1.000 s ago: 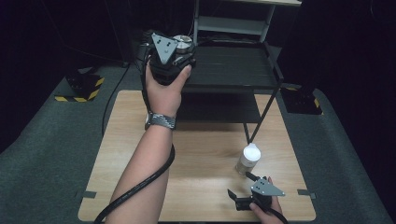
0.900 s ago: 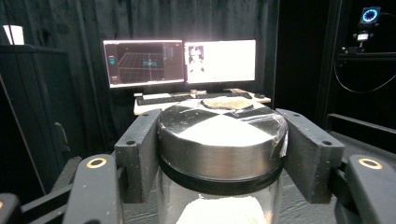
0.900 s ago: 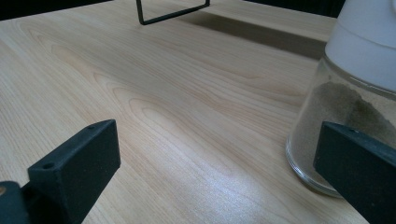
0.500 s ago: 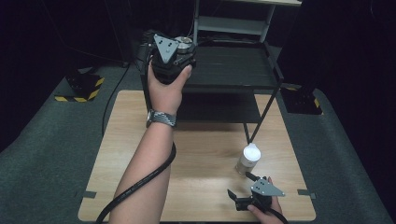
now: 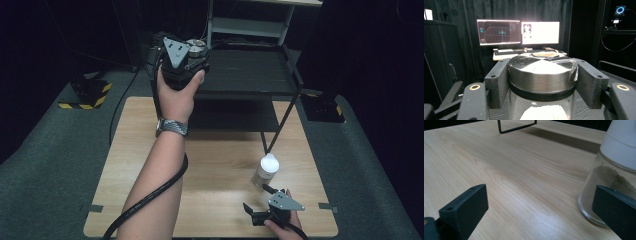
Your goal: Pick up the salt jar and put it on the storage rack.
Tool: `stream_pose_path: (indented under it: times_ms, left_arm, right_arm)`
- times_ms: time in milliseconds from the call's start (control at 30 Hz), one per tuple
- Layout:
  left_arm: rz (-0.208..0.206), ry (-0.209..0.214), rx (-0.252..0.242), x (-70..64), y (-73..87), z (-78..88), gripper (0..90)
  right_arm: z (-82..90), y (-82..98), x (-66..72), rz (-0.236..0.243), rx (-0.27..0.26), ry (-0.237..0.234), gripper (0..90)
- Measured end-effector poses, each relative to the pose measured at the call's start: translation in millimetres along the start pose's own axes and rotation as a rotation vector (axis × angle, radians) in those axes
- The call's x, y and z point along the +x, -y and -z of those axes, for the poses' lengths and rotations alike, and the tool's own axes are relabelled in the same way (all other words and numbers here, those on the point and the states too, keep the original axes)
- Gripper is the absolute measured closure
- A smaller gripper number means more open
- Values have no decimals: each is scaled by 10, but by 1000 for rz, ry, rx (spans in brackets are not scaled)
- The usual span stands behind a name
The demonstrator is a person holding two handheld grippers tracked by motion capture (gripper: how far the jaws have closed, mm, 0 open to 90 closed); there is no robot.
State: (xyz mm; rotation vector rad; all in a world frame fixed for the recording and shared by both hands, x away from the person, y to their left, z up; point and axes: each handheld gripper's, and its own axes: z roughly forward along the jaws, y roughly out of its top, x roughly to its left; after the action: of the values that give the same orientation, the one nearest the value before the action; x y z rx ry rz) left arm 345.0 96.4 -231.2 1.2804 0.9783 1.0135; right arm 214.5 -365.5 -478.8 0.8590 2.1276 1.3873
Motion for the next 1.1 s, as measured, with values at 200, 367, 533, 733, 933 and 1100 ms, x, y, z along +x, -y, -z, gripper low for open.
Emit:
stream_pose_path:
  times_ms: [200,367,533,733,933,1100]
  left_arm:
    - [-11,-20,-10,-56,40,14,123]
    - [-8,-26,-22,-83,59,53,42]
    - [12,-26,-23,-64,56,90,4]
    - [-8,-14,-27,-68,37,153,4]
    - [-34,2,-19,-70,31,235,4]
    - [-27,10,-33,-44,61,313,4]
  right_arm:
    - [0,-1,-3,-2,1,-1,4]
    - [0,0,2,2,0,0,4]
    - [-3,-7,7,1,3,3,5]
    - [-4,-5,10,0,2,3,5]
    - [-2,-1,14,3,0,3,4]
    - [-4,-4,15,3,2,3,4]
